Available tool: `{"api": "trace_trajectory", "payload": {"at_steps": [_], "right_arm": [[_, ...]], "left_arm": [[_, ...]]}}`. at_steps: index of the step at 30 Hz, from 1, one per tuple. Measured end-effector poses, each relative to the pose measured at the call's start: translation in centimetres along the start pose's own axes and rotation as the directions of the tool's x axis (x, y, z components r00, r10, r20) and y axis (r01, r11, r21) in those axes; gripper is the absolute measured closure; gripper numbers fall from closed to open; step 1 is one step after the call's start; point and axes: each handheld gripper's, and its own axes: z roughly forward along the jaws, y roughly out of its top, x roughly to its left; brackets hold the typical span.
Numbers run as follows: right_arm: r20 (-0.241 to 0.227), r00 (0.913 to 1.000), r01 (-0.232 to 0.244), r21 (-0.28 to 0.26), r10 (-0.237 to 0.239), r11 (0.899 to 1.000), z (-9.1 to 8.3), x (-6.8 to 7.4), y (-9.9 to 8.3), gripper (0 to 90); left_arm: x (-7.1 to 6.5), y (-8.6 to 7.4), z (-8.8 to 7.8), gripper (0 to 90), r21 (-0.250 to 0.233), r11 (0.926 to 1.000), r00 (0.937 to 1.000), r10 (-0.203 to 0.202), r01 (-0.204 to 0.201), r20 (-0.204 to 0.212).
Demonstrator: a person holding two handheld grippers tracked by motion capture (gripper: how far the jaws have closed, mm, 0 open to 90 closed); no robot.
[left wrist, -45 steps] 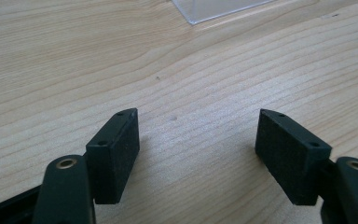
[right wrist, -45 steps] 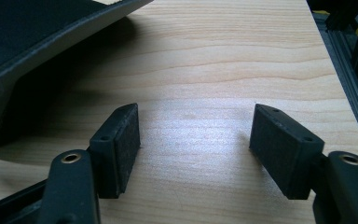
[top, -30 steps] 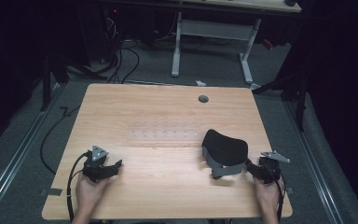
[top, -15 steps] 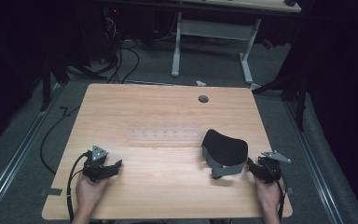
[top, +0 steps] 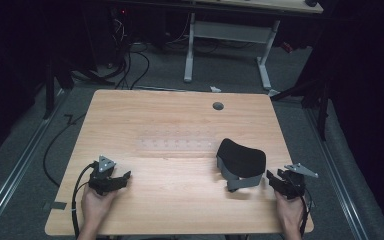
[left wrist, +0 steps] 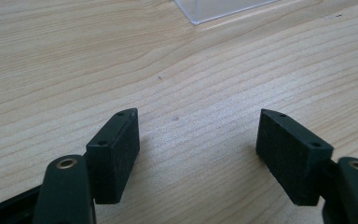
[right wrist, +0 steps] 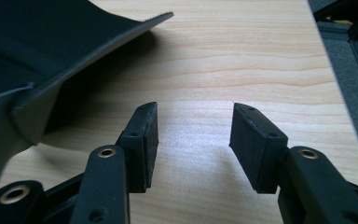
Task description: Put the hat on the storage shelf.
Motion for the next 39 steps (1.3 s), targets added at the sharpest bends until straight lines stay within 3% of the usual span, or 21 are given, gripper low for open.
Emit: {"api": "trace_trajectory", "payload": {"at_steps": [13,18,28,34,39], "right_arm": [[0.018,0.9998,0.008,-0.054,-0.007,0.999,-2.6,0.4,-0.2,49.2],[0.064,0.9973,0.040,-0.052,-0.037,0.998,-3.5,1.1,-0.6,47.2],[0.005,0.9999,0.011,-0.067,-0.011,0.998,-5.2,1.8,-1.2,47.2],[-0.050,0.9986,0.013,-0.076,-0.017,0.997,-6.4,3.2,-0.9,46.9],[-0.064,0.9972,0.033,-0.071,-0.038,0.997,-6.3,4.5,-0.2,45.0]], "left_arm": [[0.0,0.0,0.0,30.2,-0.001,1.0000,1.0000,-0.001,0.001,0.001],[0.0,0.0,0.0,30.2,-0.002,1.0000,1.0000,0.000,0.000,-0.001],[0.0,0.0,0.0,30.2,-0.002,1.0000,1.0000,0.000,0.000,-0.002],[0.0,0.0,0.0,30.1,-0.001,1.0000,1.0000,0.001,-0.001,-0.002],[-0.1,-0.1,-0.1,30.0,0.003,1.0000,1.0000,0.007,-0.007,0.007]]}}
